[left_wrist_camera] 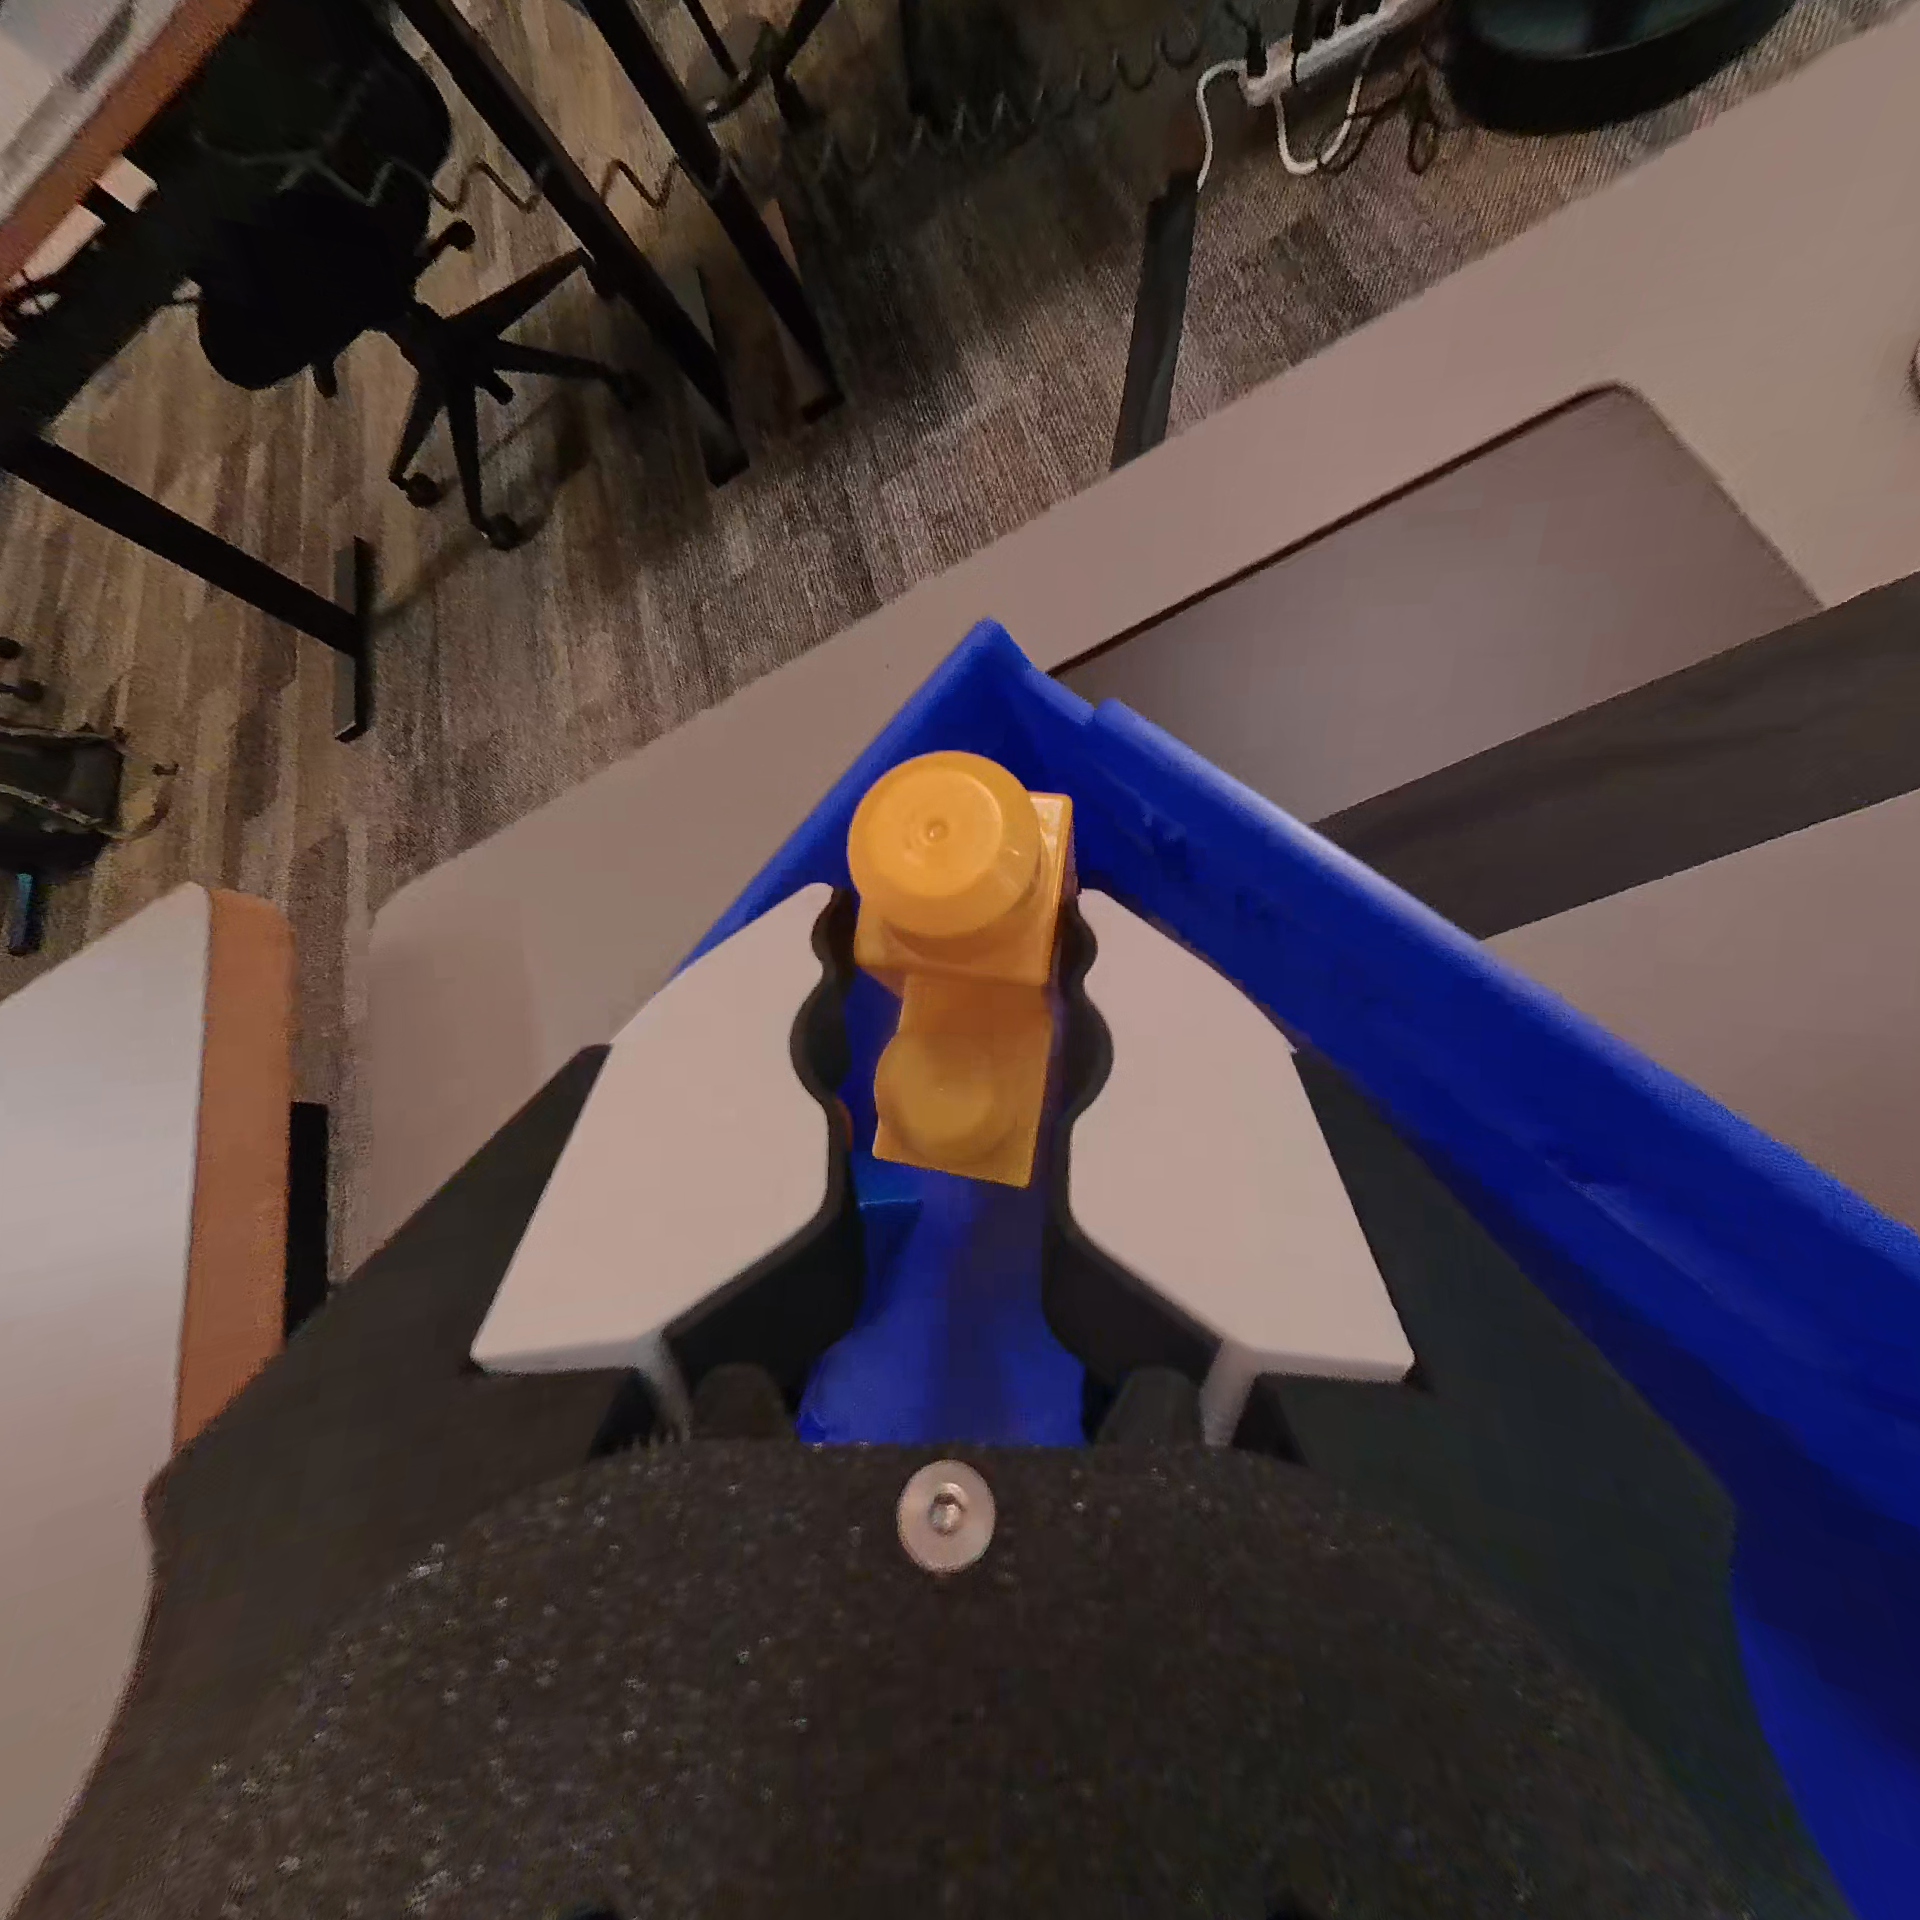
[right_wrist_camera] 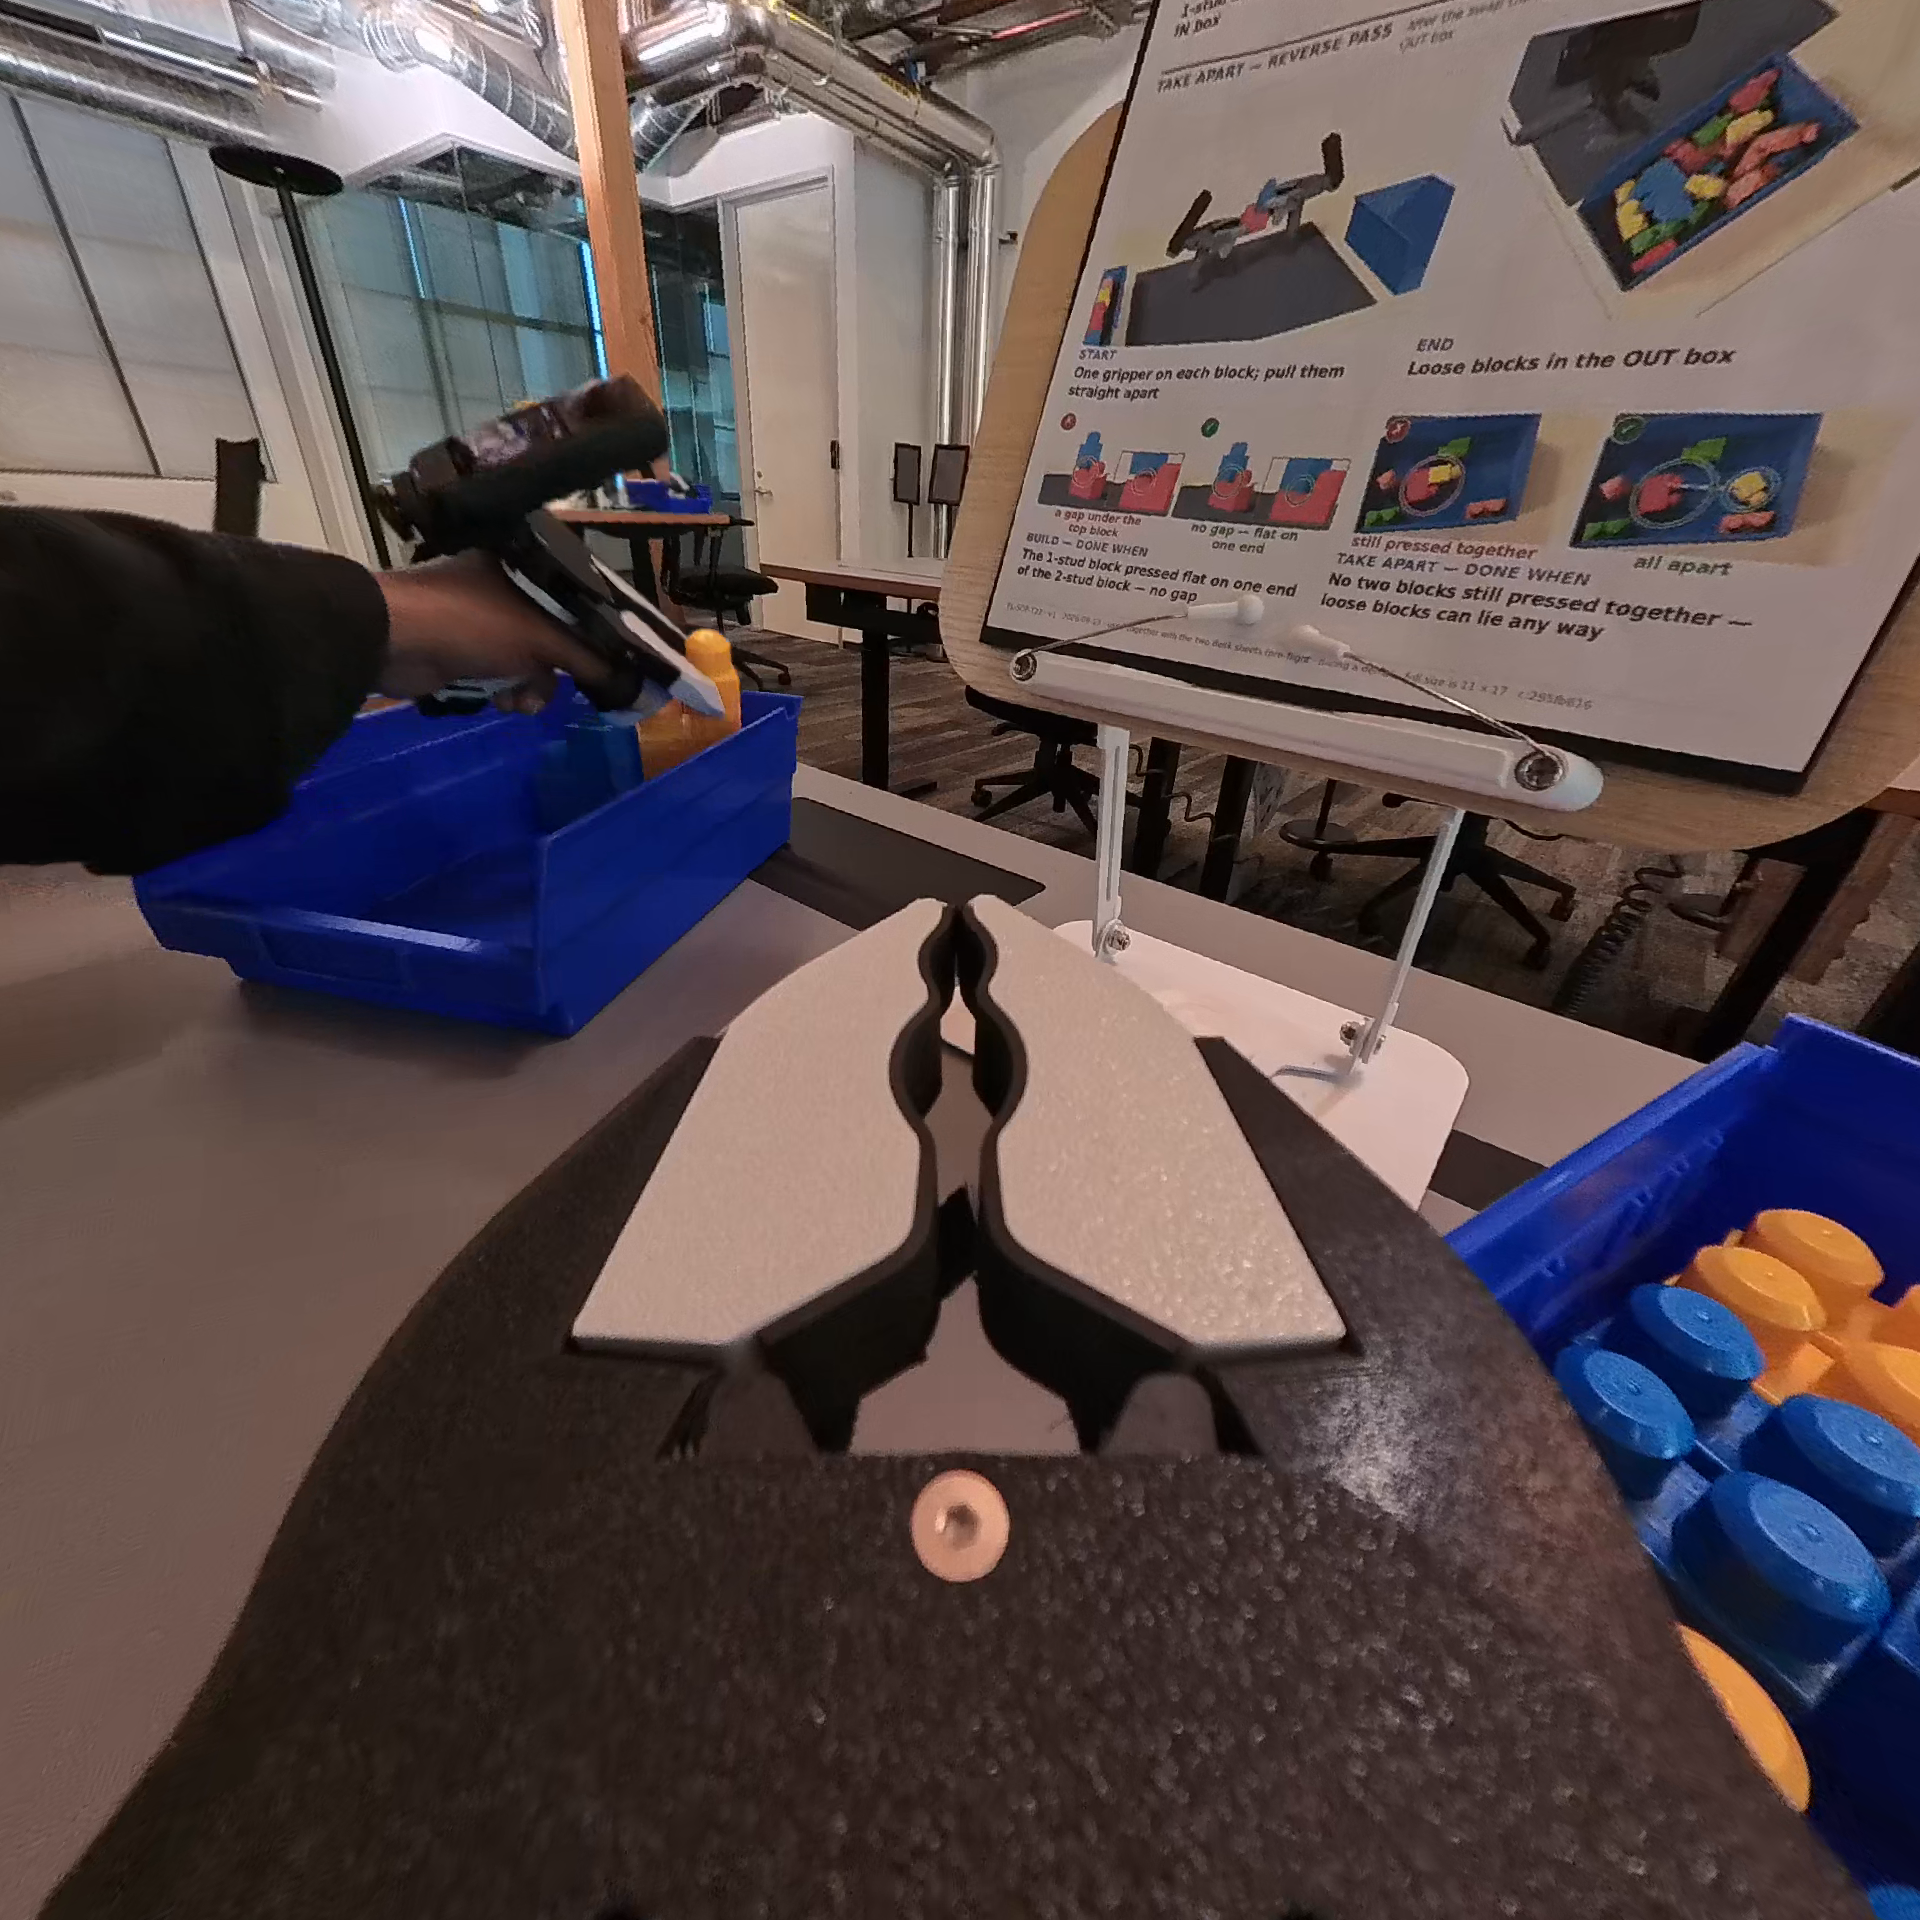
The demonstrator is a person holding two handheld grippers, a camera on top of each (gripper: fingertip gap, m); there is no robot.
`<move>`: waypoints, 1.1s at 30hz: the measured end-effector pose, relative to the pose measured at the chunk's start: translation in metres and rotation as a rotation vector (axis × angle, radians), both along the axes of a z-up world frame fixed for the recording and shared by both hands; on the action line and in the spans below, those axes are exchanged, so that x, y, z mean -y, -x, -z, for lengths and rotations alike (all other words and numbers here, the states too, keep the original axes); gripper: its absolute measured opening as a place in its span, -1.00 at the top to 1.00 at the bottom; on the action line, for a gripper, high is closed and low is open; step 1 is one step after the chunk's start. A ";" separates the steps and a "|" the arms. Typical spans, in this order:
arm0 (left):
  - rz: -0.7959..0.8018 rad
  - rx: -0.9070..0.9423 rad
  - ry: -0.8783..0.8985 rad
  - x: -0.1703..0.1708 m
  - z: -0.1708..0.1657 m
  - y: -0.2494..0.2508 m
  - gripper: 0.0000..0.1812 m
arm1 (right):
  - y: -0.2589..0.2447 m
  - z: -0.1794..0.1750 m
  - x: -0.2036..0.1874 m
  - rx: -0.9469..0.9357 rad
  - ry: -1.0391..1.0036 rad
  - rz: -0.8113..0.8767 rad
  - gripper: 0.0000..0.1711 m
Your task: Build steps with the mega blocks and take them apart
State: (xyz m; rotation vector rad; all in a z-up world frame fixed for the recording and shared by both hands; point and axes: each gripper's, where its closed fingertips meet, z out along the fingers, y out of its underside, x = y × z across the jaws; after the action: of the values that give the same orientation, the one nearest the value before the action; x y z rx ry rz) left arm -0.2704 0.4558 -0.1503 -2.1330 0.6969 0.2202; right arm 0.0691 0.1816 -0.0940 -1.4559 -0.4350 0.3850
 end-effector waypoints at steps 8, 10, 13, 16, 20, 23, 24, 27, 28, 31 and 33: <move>0.113 0.073 -0.145 0.028 -0.085 -0.041 0.58 | 0.000 -0.003 0.002 0.004 -0.010 0.003 1.00; 0.175 0.092 -0.177 0.044 -0.103 -0.061 0.58 | 0.000 -0.003 0.002 0.005 -0.013 0.004 1.00; 0.293 0.129 -0.207 0.078 -0.121 -0.096 0.58 | -0.001 -0.005 0.003 0.005 -0.016 0.007 1.00; 0.419 0.166 -0.222 0.121 -0.129 -0.133 0.58 | -0.002 -0.005 0.003 0.005 -0.017 0.005 1.00; 0.566 0.237 -0.228 0.181 -0.123 -0.176 0.59 | 0.000 -0.005 0.005 0.010 -0.017 -0.006 1.00; 0.647 0.314 -0.203 0.222 -0.109 -0.201 0.59 | 0.002 -0.005 0.006 0.022 -0.019 -0.025 1.00; 0.668 0.337 -0.191 0.234 -0.103 -0.208 0.58 | 0.004 -0.005 0.007 0.026 -0.020 -0.037 1.00; 0.724 0.408 -0.147 0.268 -0.082 -0.225 0.58 | 0.011 -0.003 0.012 0.048 -0.012 -0.093 0.95; 0.738 0.424 -0.134 0.277 -0.075 -0.230 0.58 | 0.014 -0.003 0.013 0.062 -0.009 -0.117 0.93; 0.778 0.450 -0.103 0.298 -0.050 -0.241 0.59 | 0.024 -0.001 0.022 0.117 0.001 -0.209 0.83; 0.799 0.458 -0.074 0.305 -0.035 -0.246 0.59 | 0.031 0.001 0.030 0.148 0.021 -0.290 0.75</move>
State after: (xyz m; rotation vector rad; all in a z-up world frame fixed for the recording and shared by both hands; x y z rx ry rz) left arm -0.0240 0.1511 -0.1156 -1.5924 1.1591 -0.6392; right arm 0.0381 0.1517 -0.0950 -1.4499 -0.7676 0.5149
